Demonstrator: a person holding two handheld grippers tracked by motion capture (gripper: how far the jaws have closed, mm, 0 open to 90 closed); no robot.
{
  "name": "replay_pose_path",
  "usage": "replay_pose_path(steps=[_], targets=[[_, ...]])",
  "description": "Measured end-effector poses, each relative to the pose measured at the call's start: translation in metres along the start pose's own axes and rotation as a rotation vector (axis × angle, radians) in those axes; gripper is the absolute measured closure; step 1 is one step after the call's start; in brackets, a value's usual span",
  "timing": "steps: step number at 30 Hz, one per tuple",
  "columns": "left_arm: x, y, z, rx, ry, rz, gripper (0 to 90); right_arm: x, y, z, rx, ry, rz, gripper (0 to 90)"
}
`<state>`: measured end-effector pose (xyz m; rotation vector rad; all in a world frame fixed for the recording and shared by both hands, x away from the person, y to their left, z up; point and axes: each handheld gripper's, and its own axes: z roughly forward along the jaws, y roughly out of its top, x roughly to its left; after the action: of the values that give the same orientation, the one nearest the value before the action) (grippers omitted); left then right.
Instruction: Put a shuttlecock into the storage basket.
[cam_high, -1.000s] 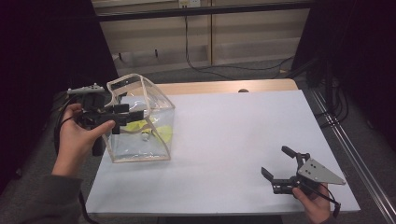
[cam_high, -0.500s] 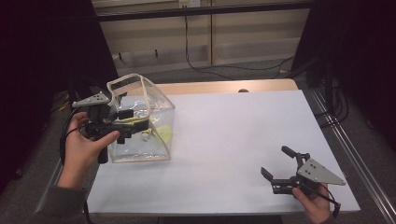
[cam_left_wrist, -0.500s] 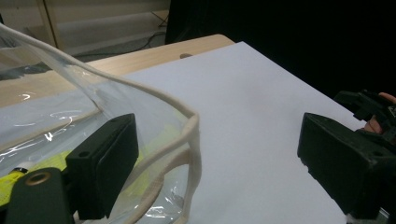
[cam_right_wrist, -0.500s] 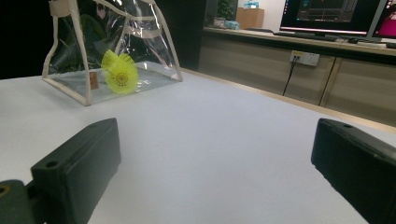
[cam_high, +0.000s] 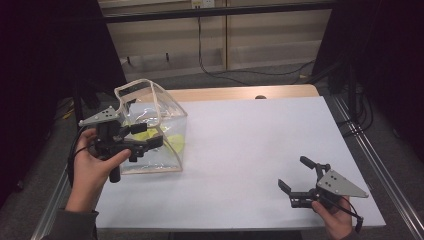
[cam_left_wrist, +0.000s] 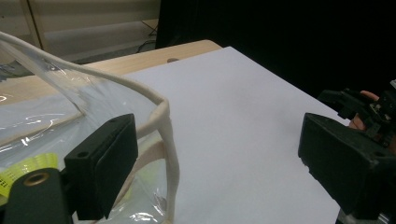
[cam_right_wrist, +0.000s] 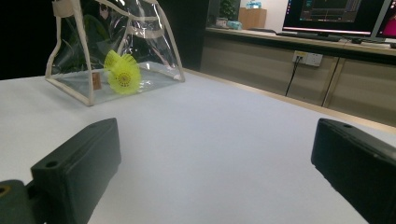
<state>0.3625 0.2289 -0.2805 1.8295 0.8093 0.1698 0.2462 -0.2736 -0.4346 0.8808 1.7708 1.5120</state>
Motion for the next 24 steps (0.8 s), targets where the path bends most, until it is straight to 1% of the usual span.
replay_pose_path(steps=[1,3,8,10,13,14,15,17,18,20,24], targets=[[0.0,-0.001,0.0,-0.006,0.002,0.001,12.1,0.0,0.0,0.0,0.001,-0.002,-0.001,1.2],[-0.001,-0.004,0.001,-0.01,-0.007,-0.001,12.0,0.0,0.0,0.0,0.002,-0.003,0.0,1.2],[-0.001,-0.012,0.003,-0.004,-0.011,-0.004,11.7,0.0,0.0,0.0,0.0,0.001,-0.003,1.2],[-0.002,-0.015,0.003,0.0,-0.005,0.004,11.7,0.0,0.0,0.0,-0.001,0.001,-0.001,1.2],[-0.003,-0.018,0.004,-0.01,-0.016,0.008,11.7,0.0,0.0,0.0,0.0,-0.001,0.0,1.2],[-0.003,-0.019,0.004,-0.006,-0.025,0.005,11.6,0.0,0.0,0.0,-0.001,-0.001,0.001,1.2],[-0.003,-0.02,0.005,-0.008,-0.02,0.005,11.5,0.0,0.0,0.0,-0.002,-0.002,0.001,1.2],[-0.004,-0.023,0.007,-0.003,-0.028,0.007,11.4,0.0,0.0,0.0,-0.001,0.0,0.0,1.2],[-0.004,-0.024,0.007,-0.008,-0.027,0.007,11.3,0.0,0.0,0.0,-0.001,0.001,-0.001,1.2],[-0.005,-0.027,0.008,-0.005,-0.028,0.019,11.3,0.0,0.0,0.0,-0.001,-0.002,-0.001,1.2],[-0.006,-0.032,0.01,-0.013,-0.03,0.019,11.0,0.0,0.0,0.0,0.0,-0.002,0.002,1.2]])
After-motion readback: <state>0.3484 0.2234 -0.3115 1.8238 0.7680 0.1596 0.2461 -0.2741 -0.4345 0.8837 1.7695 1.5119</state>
